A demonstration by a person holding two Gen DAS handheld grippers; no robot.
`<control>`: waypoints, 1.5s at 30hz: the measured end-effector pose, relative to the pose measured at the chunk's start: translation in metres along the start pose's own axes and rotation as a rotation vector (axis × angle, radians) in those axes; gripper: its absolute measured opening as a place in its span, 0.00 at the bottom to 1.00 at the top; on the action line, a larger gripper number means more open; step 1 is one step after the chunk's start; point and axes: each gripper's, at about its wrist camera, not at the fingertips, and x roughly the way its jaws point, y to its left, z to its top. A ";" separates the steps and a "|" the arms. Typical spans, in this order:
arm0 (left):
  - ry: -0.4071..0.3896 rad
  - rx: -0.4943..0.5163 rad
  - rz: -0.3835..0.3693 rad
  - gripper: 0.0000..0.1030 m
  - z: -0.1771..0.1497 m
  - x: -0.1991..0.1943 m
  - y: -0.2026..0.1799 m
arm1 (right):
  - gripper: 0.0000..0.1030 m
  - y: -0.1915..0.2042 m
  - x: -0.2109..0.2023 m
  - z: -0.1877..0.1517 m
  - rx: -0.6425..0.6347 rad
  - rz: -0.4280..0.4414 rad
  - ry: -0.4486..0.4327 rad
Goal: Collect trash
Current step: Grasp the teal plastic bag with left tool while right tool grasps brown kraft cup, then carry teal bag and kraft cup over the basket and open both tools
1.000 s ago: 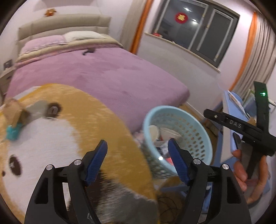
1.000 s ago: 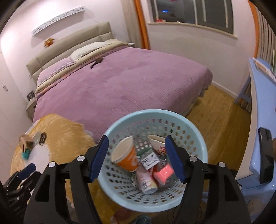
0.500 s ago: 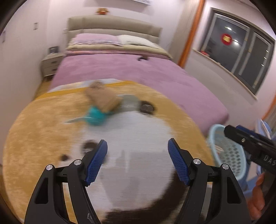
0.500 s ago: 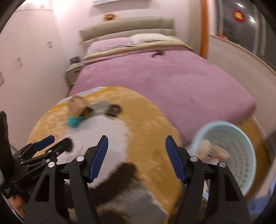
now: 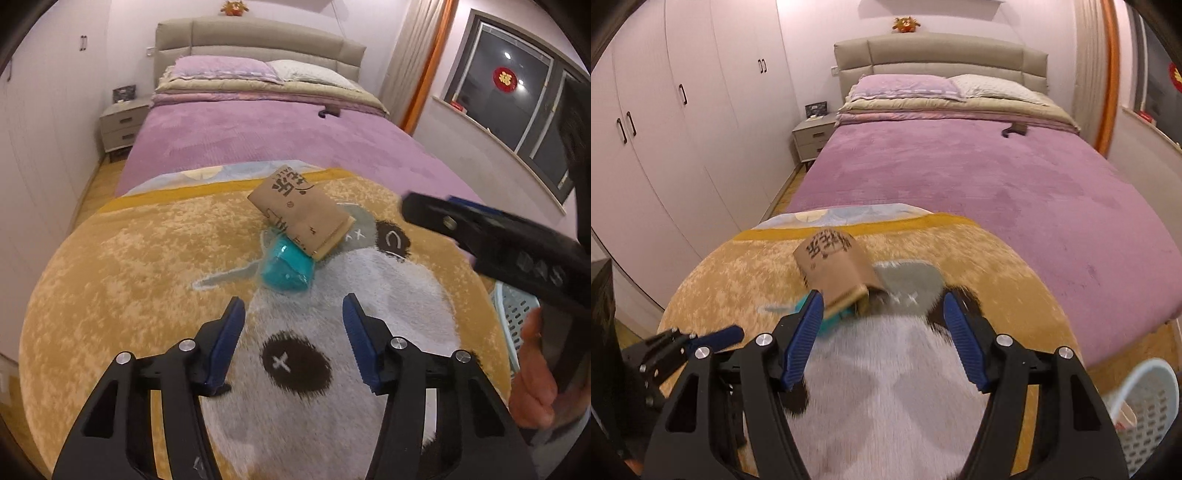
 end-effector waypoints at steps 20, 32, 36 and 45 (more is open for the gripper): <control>0.084 0.043 -0.027 0.48 0.015 0.059 0.012 | 0.54 0.015 0.081 0.014 -0.040 0.106 0.115; 0.078 0.078 -0.009 0.50 0.026 0.071 -0.002 | 0.31 0.019 0.077 0.009 -0.066 0.127 0.120; 0.072 0.085 0.008 0.43 0.024 0.073 -0.007 | 0.25 0.010 0.069 0.009 -0.040 0.137 0.107; 0.054 0.091 0.011 0.35 0.020 0.065 -0.012 | 0.22 -0.014 0.052 0.004 0.027 0.119 0.072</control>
